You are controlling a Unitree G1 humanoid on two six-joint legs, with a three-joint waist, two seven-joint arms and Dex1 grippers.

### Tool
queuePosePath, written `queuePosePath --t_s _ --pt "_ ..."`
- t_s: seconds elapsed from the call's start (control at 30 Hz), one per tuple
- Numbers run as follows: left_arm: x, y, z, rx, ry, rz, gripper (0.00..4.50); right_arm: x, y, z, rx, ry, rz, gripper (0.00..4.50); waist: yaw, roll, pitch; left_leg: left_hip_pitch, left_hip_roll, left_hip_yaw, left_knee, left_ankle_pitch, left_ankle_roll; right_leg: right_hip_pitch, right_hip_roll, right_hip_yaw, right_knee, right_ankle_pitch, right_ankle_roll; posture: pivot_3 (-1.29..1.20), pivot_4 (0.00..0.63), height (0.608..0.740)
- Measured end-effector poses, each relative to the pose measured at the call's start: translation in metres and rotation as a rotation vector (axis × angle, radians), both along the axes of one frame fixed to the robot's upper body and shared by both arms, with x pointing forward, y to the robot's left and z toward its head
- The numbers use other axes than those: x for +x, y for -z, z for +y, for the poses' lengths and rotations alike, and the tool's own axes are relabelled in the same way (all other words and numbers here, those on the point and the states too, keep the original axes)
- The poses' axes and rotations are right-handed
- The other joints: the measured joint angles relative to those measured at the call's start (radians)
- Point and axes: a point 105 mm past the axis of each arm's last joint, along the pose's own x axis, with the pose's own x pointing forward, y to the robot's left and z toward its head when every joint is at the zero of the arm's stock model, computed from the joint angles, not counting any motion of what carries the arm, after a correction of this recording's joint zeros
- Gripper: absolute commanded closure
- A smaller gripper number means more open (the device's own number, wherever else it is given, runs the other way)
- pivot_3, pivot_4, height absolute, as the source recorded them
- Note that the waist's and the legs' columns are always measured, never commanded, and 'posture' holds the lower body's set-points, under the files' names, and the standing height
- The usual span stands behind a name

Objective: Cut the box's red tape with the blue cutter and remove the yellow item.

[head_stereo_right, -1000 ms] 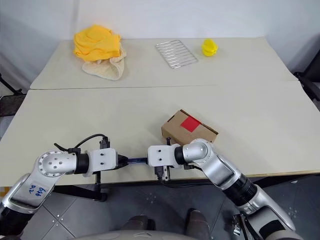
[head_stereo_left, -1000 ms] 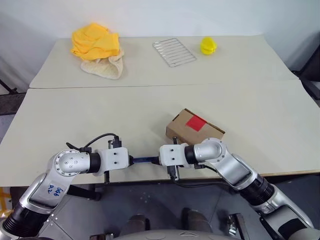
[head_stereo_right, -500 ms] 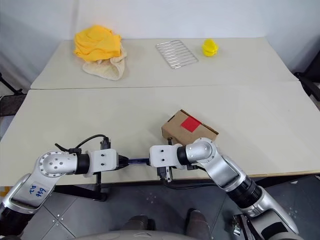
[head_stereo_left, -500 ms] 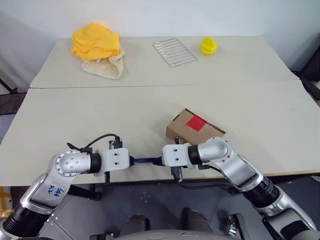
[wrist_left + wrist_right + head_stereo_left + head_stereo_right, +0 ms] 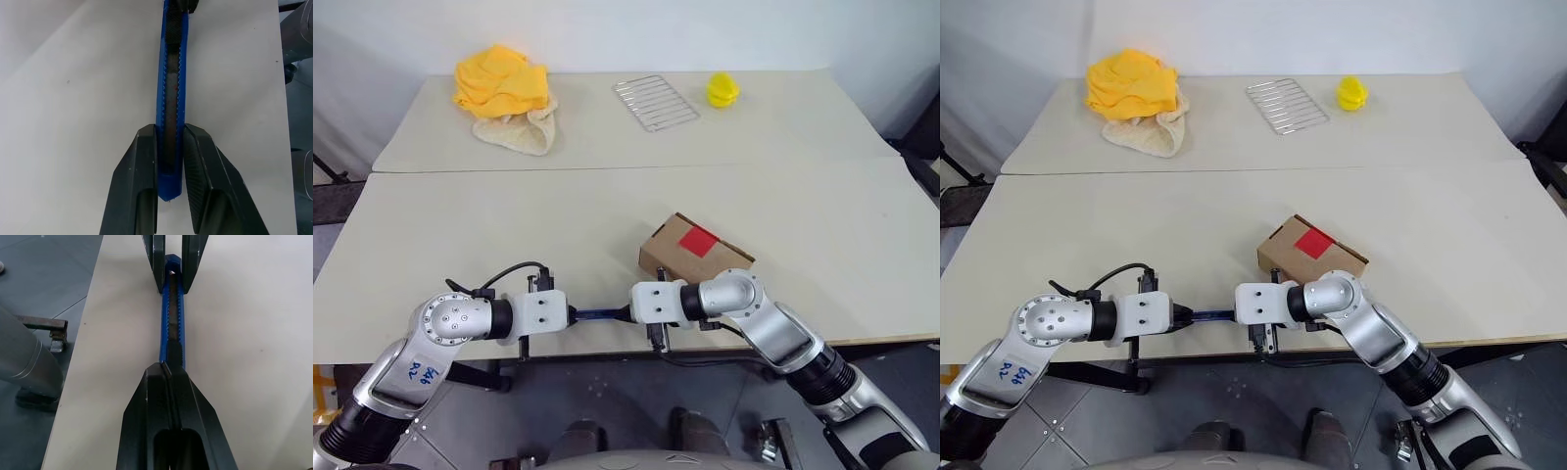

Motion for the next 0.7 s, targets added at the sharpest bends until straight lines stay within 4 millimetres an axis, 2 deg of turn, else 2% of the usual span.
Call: queuePosePath --t_s 0.47,0.7 --pt "-0.0002 0.001 -0.001 0.002 0.004 0.003 4.1 0.004 0.0036 -0.0017 0.025 -0.005 -0.021 4.48 0.0 0.0 0.0 0.002 0.0 0.0 0.0 0.0 0.0 0.001 0.0 0.0 0.0 0.0 0.0 0.0 0.15 0.74" --pt "0.0007 0.0012 0.0 0.006 -0.002 0.003 4.1 0.0068 0.0067 0.0038 0.043 -0.012 -0.023 4.48 -0.002 0.0 0.0 0.003 0.0 0.0 0.0 0.0 0.0 0.002 0.0 0.0 0.002 0.0 0.0 0.0 0.15 0.74"
